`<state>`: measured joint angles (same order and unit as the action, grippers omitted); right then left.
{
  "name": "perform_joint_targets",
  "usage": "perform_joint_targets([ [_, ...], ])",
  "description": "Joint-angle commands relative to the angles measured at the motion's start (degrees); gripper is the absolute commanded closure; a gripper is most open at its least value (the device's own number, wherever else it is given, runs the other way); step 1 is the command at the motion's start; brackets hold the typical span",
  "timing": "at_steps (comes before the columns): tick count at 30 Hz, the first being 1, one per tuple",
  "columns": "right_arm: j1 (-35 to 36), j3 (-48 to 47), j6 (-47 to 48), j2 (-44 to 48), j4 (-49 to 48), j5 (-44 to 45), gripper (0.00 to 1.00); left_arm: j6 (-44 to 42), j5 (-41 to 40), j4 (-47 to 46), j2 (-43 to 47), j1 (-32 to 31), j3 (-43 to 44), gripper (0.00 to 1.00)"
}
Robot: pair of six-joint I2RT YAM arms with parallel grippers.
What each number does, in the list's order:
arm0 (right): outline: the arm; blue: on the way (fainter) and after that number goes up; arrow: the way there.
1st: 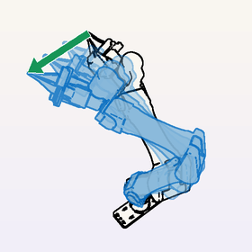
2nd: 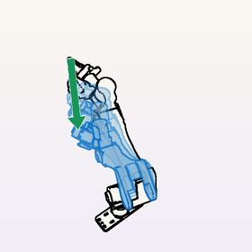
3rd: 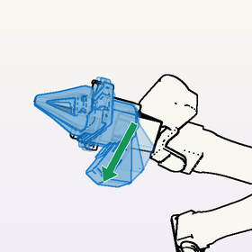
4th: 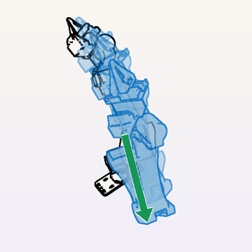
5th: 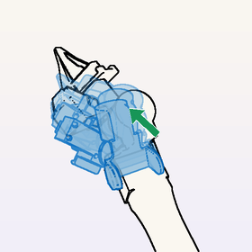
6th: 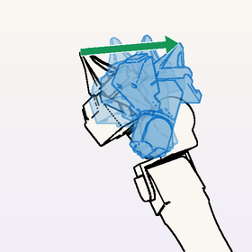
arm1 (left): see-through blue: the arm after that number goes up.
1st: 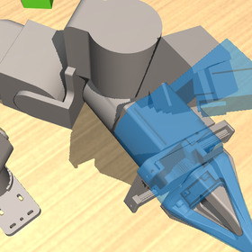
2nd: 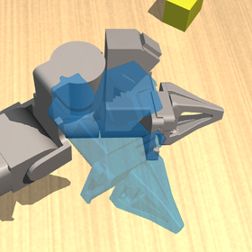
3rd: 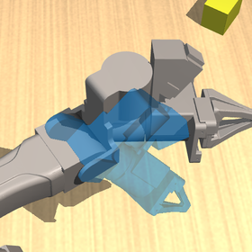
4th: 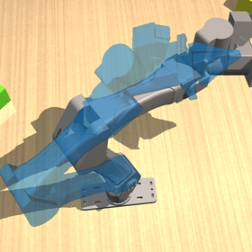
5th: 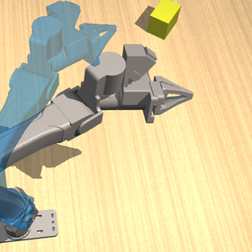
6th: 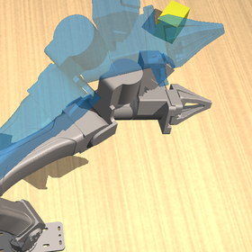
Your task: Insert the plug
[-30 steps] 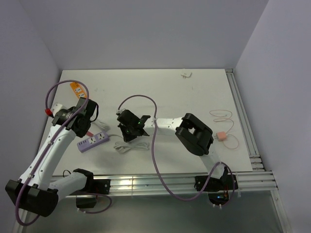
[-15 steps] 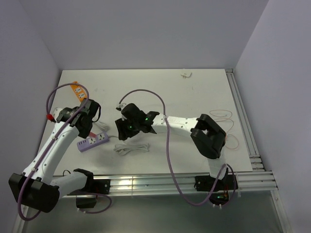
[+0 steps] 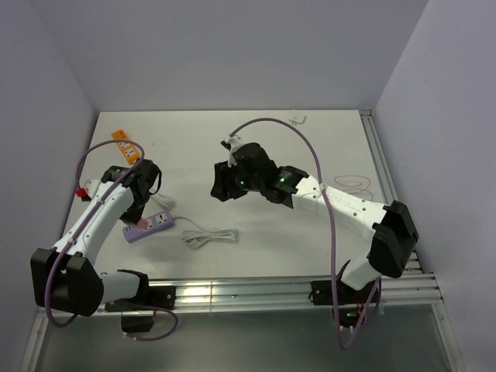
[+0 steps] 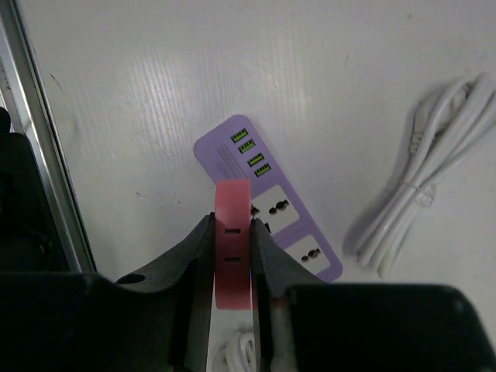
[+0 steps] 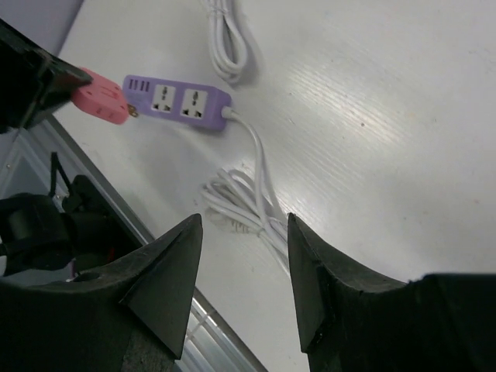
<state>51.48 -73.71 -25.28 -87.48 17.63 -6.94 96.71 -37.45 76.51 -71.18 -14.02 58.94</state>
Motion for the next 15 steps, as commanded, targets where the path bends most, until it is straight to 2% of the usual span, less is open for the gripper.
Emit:
perform_joint_targets([
  [1, -0.2, 2.5, 0.3, 0.9, 0.7, 0.6, 0.45, 0.2, -2.5, 2.2, -0.7, 3.4, 0.9, 1.00],
  [5, -0.7, 3.3, 0.3, 0.4, 0.6, -0.4, 0.46, 0.7, -2.1, 2.2, -2.1, 6.0, 0.8, 1.00],
  [15, -0.9, 5.2, 0.3, -0.5, -3.1, -2.6, 0.46, -0.4, 0.7, 2.2, -7.2, 6.3, 3.0, 1.00],
])
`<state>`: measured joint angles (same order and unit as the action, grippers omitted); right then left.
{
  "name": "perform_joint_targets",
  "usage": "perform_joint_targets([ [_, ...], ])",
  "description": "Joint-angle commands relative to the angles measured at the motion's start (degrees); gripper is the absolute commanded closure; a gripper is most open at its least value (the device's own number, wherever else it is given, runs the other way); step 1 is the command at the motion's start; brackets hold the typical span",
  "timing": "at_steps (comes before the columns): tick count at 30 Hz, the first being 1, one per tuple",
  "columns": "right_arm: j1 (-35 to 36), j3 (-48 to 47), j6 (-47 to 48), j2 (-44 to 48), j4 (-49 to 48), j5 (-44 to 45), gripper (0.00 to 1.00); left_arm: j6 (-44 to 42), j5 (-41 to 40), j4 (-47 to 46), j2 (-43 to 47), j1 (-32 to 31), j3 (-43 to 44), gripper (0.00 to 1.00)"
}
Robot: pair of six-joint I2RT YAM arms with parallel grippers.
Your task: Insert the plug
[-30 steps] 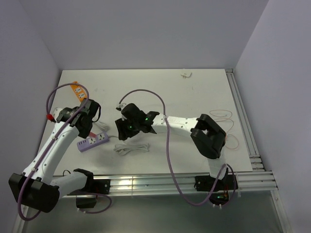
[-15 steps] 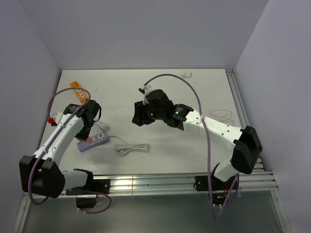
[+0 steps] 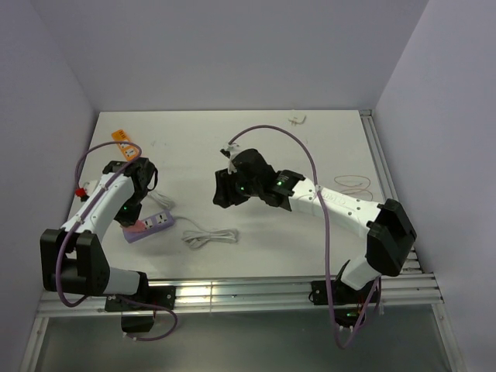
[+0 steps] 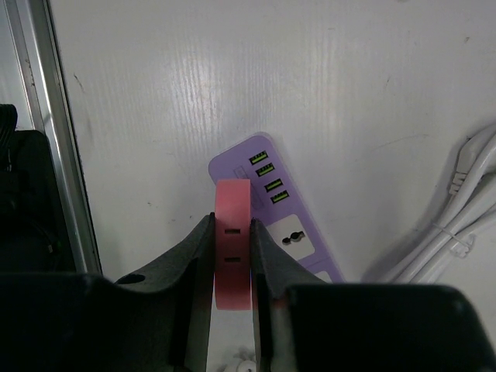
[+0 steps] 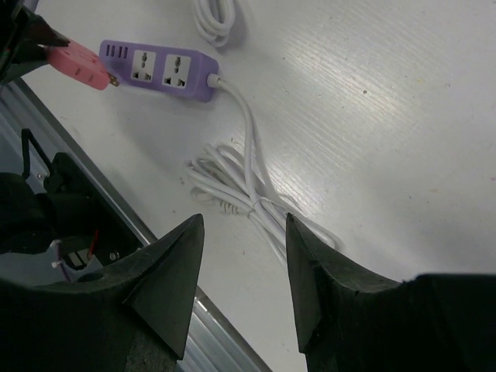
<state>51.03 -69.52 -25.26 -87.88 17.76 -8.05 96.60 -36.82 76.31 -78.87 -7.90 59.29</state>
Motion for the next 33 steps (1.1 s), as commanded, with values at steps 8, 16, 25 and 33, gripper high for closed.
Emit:
perform_joint_targets([
  [8, -1.0, 0.9, -3.1, -8.6, -3.0, -2.1, 0.62, -0.5, 1.0, 2.3, 0.4, 0.2, 3.4, 1.00],
  [16, -1.0, 4.1, -1.8, -9.9, -4.6, -1.2, 0.66, -11.5, -5.1, 2.3, -3.9, -0.3, 8.4, 1.00],
  [25, -1.0, 5.6, -2.1, -9.1, -6.7, -6.1, 0.66, -46.1, 0.1, -20.6, 9.1, -2.5, 3.6, 1.00],
  [33, -1.0, 6.9, -0.7, -6.8, -6.4, -4.4, 0.66, -78.4, 17.4, -40.0, 28.1, -2.6, -6.7, 1.00],
])
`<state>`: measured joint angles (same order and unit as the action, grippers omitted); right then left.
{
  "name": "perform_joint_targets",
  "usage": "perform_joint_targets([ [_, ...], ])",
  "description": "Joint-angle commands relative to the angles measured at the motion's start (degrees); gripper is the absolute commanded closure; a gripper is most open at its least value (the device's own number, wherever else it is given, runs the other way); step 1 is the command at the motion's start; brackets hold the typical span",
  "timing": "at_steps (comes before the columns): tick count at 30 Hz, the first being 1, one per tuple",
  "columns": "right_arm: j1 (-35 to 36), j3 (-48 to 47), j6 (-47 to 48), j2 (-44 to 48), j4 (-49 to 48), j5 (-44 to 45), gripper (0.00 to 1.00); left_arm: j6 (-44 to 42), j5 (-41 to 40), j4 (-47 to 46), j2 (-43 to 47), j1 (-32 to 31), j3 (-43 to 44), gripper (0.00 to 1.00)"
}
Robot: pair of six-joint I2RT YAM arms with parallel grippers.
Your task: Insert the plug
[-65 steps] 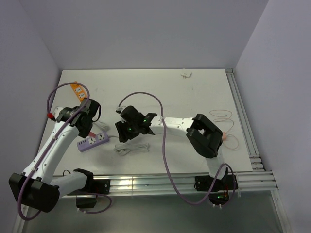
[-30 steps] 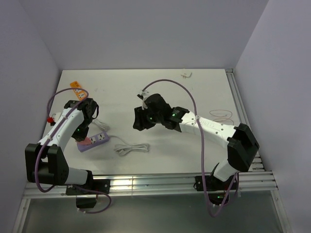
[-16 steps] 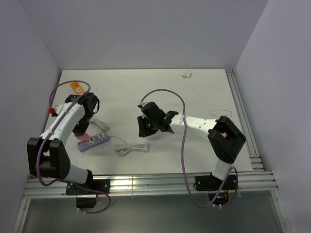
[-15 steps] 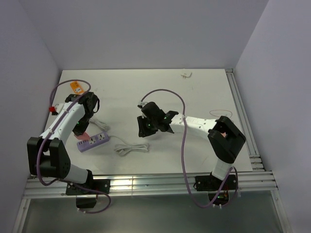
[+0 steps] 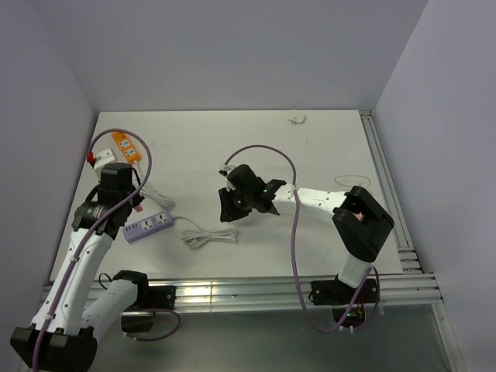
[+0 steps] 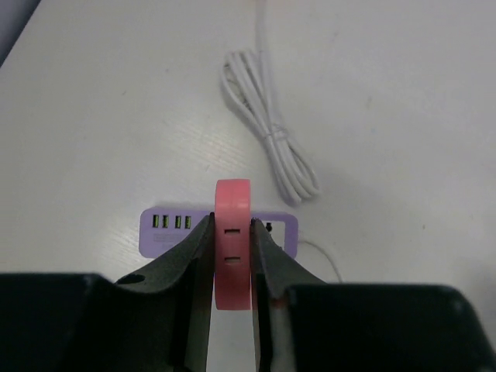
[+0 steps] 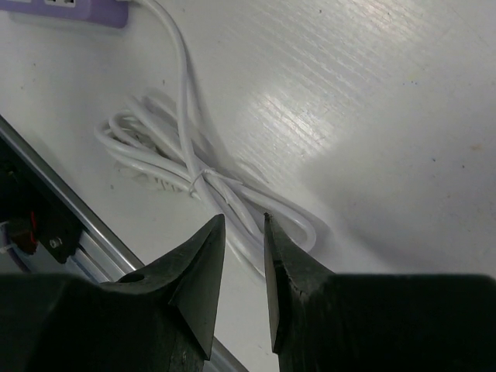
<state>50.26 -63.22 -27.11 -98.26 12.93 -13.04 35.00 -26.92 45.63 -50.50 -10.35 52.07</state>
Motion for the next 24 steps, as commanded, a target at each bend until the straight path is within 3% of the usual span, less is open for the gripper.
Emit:
perform_joint_targets([
  [1, -0.2, 1.3, 1.2, 3.8, -1.9, 0.2, 0.66, -19.7, 12.2, -7.8, -1.7, -0.2, 1.5, 1.00],
  [2, -0.2, 1.4, 1.2, 4.0, -2.2, -0.1, 0.66, -29.2, 18.9, -8.1, -2.1, -0.1, 1.5, 1.00],
  [3, -0.2, 1.4, 1.2, 4.0, -2.6, -0.3, 0.66, -32.4, 29.5, -7.9, -2.5, -0.1, 1.9, 1.00],
  [7, -0.2, 2.5, 1.2, 5.1, -2.6, -1.3, 0.65, -39.3, 37.7, -10.4, -2.5, -0.1, 0.9, 1.00],
  [9, -0.2, 3.5, 1.4, 7.1, -3.3, -0.9, 0.66, -43.7, 41.0, -7.9, -2.6, -0.2, 2.5, 1.00],
  [15, -0.3, 7.1, 1.8, 11.2, -5.2, -1.4, 0.65, -58.5, 40.2, -2.8, -2.1, -0.2, 3.1, 1.00],
  [18, -0.3, 8.7, 1.4, 12.6, -6.5, -2.8, 0.65, -67.8, 47.2, 1.3, -2.2, -0.2, 2.3, 1.00],
  [19, -0.3, 9.9, 1.3, 13.4, -7.5, -3.1, 0.65, -72.7, 52.3, 0.8, 0.4, -0.2, -0.3, 1.00],
  [22, -0.3, 11.7, 0.7, 14.8, -8.8, -4.2, 0.65, -72.6, 49.7, -8.2, 7.1, 0.3, -6.1, 1.00],
  [24, -0.3, 12.9, 0.7, 16.3, -9.7, -4.5, 0.65, -73.1, 55.1, -8.5, 7.0, 3.7, -8.0, 1.00],
])
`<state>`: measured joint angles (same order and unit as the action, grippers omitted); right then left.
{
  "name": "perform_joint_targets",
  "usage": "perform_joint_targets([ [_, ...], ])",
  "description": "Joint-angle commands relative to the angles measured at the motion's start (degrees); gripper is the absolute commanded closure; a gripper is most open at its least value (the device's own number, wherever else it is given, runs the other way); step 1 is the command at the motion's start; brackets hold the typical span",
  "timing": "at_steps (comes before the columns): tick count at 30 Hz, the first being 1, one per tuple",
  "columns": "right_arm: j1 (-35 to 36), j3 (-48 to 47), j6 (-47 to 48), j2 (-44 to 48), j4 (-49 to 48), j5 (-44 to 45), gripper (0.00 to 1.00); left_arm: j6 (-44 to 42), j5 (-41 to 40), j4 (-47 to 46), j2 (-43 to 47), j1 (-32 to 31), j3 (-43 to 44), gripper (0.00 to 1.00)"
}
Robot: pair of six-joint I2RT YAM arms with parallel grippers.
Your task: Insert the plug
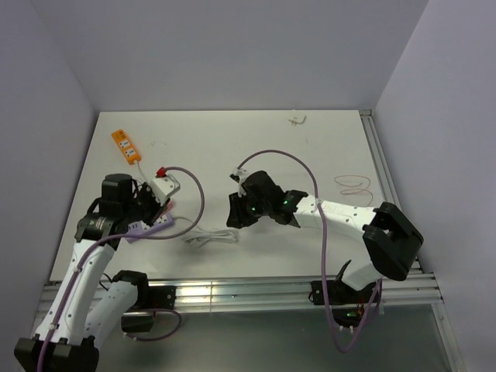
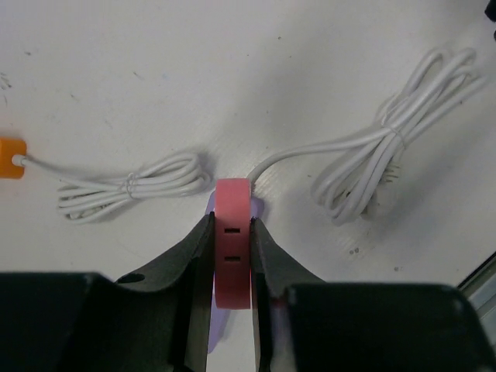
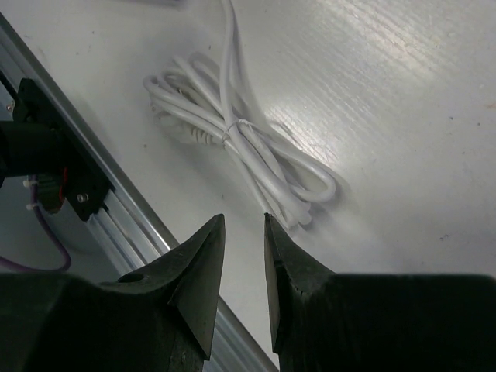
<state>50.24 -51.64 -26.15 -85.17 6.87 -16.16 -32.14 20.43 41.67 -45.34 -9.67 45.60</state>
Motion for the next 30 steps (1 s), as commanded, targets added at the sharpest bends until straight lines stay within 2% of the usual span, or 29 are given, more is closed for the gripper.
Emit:
perform_joint_targets([
  [1, -0.3, 1.6, -0.2, 3.7, -3.7, -1.2, 0.65, -7.0, 9.1, -3.2, 0.0, 4.5, -1.7, 1.00],
  [5, -0.3, 3.2, -0.4, 5.8, -5.3, -1.4, 0.65, -9.3, 13.8, -1.7, -3.6, 7.7, -2.5, 1.00],
  [15, -2.3, 3.4, -0.9, 4.2, -6.3, -4.5, 0.65, -12.3, 16.6, 1.1, -6.5, 9.6, -2.2, 1.00],
  [26, -4.3, 5.4, -1.2, 6.9, -6.7, -5.5, 0.65, -12.9, 12.4, -2.5, -10.5, 9.6, -4.7, 1.00],
  [30, -4.4, 5.7, -1.2, 7.2, -6.6, -5.7, 0.65, -13.6, 12.1, -2.5, -11.3, 12.5, -3.8, 1.00],
])
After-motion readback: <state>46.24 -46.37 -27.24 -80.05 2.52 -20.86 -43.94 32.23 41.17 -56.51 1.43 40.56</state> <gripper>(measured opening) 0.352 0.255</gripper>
